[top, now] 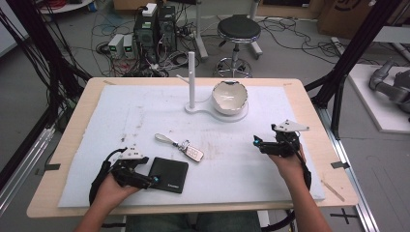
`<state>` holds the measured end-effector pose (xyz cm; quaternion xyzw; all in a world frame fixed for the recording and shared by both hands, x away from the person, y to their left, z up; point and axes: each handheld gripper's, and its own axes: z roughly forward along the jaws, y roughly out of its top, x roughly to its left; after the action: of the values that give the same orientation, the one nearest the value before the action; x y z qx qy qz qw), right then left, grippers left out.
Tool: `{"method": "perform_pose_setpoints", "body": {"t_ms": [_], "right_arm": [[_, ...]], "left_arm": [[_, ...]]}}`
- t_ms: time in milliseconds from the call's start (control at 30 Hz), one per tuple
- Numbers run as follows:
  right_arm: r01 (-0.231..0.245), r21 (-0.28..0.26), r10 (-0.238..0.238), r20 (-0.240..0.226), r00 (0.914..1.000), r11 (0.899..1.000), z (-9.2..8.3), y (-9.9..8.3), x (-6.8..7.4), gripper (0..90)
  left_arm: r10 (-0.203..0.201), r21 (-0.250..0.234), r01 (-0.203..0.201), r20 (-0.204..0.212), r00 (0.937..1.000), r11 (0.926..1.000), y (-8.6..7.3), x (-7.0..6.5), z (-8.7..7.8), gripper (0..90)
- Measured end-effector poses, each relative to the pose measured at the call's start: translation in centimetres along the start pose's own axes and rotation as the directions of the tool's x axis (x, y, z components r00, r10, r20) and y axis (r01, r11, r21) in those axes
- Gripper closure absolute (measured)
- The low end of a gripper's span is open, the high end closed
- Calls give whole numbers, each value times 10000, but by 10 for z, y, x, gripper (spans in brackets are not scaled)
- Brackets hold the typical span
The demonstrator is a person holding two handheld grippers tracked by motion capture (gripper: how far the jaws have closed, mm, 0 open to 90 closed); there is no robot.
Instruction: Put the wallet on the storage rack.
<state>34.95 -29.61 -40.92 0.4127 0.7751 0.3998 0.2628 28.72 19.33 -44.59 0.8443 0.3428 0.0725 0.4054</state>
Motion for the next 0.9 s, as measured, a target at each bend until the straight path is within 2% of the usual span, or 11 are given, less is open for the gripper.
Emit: {"method": "perform_pose_setpoints", "body": {"t_ms": [33,167,300,533,633,733,767,800,833,867,900], "right_arm": [[42,17,-42,5,10000,10000,0,0,0,165],[97,15,-97,32,9999,10000,-1,0,0,165],[87,1,-87,55,9999,10000,-2,0,0,165],[240,34,-240,55,9997,9997,-1,0,2,165],[221,37,-221,75,9997,9997,-2,0,3,165],[281,15,-281,72,9996,9996,-2,0,3,165],[284,13,-284,81,9996,9996,-2,0,3,165],[286,13,-286,72,9996,9996,-2,0,3,165],[306,-13,-306,90,9995,9995,-2,0,3,165],[306,-13,-306,90,9995,9995,-2,0,3,165],[301,0,-301,86,9995,9995,-2,0,3,165]], "left_arm": [[-168,90,168,41,9999,9998,-1,0,1,153],[-181,40,180,87,9998,9998,-1,-1,1,165],[-63,68,61,323,9995,10000,-2,-5,0,306],[-479,133,476,222,9986,9988,-1,-7,-2,396],[-645,114,642,245,9976,9979,-1,-6,-4,509],[-542,139,540,184,9984,9984,1,-6,-6,635],[-319,168,318,39,9995,9994,3,-7,-8,680],[-319,168,318,39,9995,9994,3,-7,-8,722],[66,167,-63,-166,9998,9998,5,-11,-8,754],[66,167,-63,-166,9998,9998,5,-11,-8,776],[288,165,-283,-318,9991,9995,6,-14,-8,792]]}}
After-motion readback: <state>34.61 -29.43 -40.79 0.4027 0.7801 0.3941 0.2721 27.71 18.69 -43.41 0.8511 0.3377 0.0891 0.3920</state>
